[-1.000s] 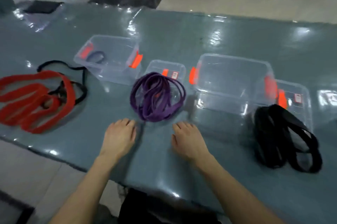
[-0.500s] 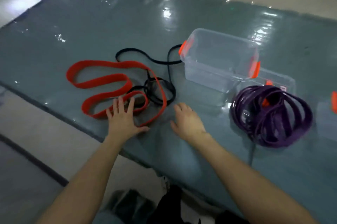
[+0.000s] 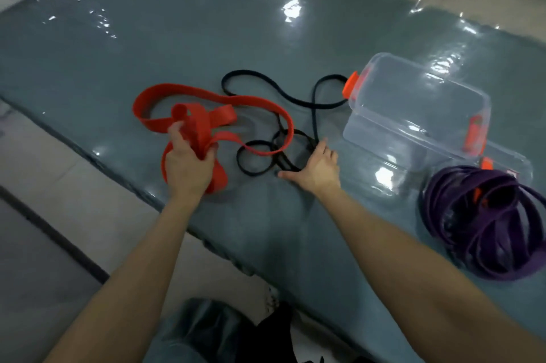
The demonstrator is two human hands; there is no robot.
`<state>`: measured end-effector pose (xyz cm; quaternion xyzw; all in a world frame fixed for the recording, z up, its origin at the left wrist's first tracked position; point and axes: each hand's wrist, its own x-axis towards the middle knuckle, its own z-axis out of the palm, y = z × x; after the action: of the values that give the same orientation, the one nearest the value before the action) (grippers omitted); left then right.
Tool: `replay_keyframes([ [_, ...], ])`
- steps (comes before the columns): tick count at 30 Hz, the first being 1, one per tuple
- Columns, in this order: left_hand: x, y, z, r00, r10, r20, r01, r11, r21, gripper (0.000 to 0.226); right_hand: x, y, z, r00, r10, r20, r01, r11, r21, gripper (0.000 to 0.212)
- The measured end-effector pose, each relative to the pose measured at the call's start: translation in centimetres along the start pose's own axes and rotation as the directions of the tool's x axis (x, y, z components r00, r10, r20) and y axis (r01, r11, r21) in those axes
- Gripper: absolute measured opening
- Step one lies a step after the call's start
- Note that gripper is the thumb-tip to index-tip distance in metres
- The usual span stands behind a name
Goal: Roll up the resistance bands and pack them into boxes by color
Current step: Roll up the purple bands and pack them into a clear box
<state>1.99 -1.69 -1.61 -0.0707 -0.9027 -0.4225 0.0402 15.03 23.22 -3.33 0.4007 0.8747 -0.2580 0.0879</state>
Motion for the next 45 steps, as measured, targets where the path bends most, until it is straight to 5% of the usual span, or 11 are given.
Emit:
replay_keyframes([
  [3,2.9,-0.4,-1.8,0.996,-0.090,0.001,0.090,0.992,0.083,0.101,1.0,-1.8,0.6,0.998,0.051,-0.048,-0.053,0.997,-0.050,0.141],
  [7,3.3,-0.6,-1.8,0.997,-0.041,0.067,0.033,0.993,0.114,0.104,0.7,-1.4,0.3,0.995,-0.097,0.029,0.101,0.981,-0.164,0.051],
  [11,4.0,1.0,0.5,1.000,0.002,-0.031,0.000,0.998,0.070,0.107,-3.8,2.3,0.1,0.981,-0.156,0.112,0.174,0.969,-0.174,0.026],
  [15,5.6,1.9,3.0,0.983,0.009,0.184,-0.037,0.988,0.152,0.108,-7.8,6.2,0.5,0.993,-0.051,0.103,0.063,0.991,-0.120,0.044],
  [18,4.8,0.9,4.6,0.828,0.007,0.560,-0.276,0.875,0.398,0.121,-6.6,4.1,0.9,0.999,-0.025,0.032,0.029,0.991,-0.130,0.099],
  [20,3.7,-0.4,4.8,0.773,-0.078,0.629,-0.336,0.791,0.511,0.132,-4.8,1.5,1.5,0.999,-0.036,0.025,0.040,0.985,-0.167,0.116],
  [23,2.7,-2.2,4.3,0.845,-0.040,0.533,-0.294,0.797,0.528,0.102,-3.2,-0.4,2.9,0.997,-0.050,0.064,0.058,0.989,-0.132,0.104],
  [29,2.2,-1.9,3.9,0.899,-0.039,0.435,-0.186,0.867,0.462,0.029,-4.3,1.1,2.6,0.983,-0.156,0.094,0.167,0.978,-0.122,0.038],
  [35,-4.5,-0.4,3.5,0.918,-0.123,0.377,0.006,0.955,0.295,0.027,-8.3,8.1,-2.8,0.968,-0.214,0.129,0.211,0.977,0.040,0.025],
  [41,-10.9,4.6,1.5,0.936,-0.207,0.285,0.184,0.977,0.104,0.052,-14.0,15.4,-9.7,0.976,-0.211,-0.054,0.218,0.940,0.264,0.025],
  [45,-14.3,11.1,0.4,0.977,-0.103,0.185,0.112,0.993,-0.039,0.057,-17.4,18.9,-15.1,0.910,-0.350,-0.224,0.409,0.846,0.342,0.032],
])
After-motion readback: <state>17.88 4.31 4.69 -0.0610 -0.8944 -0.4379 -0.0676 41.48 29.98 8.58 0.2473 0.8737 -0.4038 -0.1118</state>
